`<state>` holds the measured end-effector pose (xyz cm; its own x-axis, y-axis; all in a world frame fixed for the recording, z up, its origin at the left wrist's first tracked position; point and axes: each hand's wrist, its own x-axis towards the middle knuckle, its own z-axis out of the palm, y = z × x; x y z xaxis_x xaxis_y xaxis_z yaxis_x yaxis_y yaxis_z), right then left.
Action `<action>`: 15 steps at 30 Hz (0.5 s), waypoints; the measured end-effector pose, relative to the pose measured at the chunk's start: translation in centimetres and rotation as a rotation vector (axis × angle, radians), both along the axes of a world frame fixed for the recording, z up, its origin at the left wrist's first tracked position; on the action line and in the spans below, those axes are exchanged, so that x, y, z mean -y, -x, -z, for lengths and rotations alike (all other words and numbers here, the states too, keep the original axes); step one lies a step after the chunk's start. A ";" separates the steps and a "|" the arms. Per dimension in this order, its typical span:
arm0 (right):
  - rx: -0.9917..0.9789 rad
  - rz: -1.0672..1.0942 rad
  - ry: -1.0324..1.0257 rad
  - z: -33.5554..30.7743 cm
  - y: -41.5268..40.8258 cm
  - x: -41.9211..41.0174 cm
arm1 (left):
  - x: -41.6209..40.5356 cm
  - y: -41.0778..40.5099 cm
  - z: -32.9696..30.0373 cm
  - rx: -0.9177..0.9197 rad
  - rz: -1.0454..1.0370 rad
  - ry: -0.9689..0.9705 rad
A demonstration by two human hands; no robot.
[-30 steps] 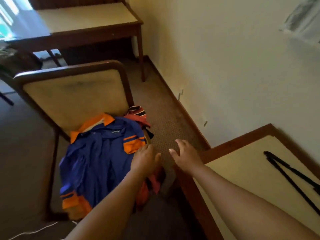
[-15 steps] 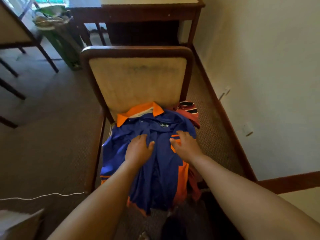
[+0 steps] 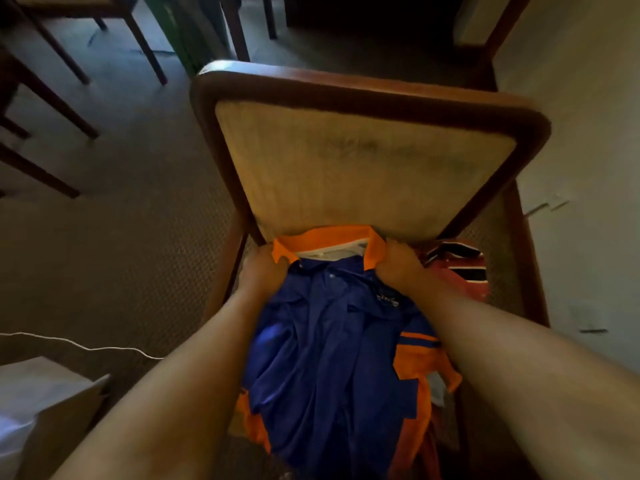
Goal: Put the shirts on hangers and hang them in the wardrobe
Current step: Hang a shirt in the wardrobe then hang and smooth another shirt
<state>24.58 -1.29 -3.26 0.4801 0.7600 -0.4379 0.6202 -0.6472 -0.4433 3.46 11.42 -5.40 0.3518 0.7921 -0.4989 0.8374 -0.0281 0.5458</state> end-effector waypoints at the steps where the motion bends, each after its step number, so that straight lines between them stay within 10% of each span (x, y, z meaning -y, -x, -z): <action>1: 0.004 -0.009 0.065 0.1 -0.3 -0.7 | -0.8 -0.1 0.9 -0.012 -0.008 0.010; 15: -0.169 0.185 0.038 3.3 -1.8 -1.5 | -2.7 -2.0 4.0 0.106 -0.323 0.364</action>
